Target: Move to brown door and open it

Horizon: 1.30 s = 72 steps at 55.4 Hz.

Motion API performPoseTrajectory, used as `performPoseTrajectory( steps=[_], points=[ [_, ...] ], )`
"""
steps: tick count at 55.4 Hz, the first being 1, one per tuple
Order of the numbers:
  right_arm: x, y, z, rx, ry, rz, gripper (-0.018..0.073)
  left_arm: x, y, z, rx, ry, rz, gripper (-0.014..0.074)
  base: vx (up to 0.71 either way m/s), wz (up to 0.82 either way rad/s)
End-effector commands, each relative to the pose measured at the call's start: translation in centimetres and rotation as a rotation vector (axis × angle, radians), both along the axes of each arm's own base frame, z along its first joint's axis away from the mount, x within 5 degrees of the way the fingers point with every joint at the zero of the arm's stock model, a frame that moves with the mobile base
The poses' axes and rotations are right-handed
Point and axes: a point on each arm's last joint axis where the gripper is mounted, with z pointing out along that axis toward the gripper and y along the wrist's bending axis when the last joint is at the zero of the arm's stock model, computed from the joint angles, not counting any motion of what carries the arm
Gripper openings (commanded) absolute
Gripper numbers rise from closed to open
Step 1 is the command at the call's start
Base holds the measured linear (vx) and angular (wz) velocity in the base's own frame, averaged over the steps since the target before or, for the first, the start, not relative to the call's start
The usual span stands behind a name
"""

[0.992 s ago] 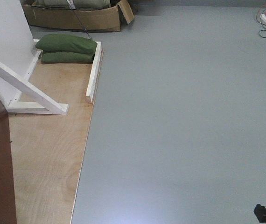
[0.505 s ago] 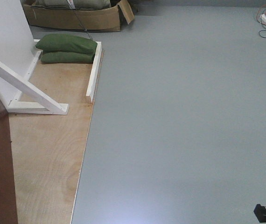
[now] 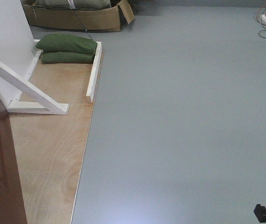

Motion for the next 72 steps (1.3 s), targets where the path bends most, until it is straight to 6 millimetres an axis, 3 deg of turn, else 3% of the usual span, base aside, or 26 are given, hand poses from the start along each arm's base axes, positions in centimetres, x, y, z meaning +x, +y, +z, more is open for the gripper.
performPoseTrajectory(
  steps=[1,17,47,72],
  points=[
    [0.2,0.0,0.6,-0.006,-0.080,-0.002,0.0000,2.2,-1.5,1.5,0.150,0.045,-0.238,-0.0006,0.00,0.00],
    [0.2,0.0,0.6,-0.006,-0.080,-0.002,0.0000,3.3,-3.2,1.4,0.165,0.070,-0.463,-0.0006,0.00,0.00],
    [0.2,0.0,0.6,-0.006,-0.084,-0.002,0.0000,3.6,-6.3,1.8,0.199,0.053,-0.647,-0.0006,0.00,0.00],
    [0.2,0.0,0.6,-0.006,-0.083,-0.002,0.0000,4.3,-12.3,1.4,0.235,0.069,-1.111,-0.0006,0.00,0.00]
  ],
)
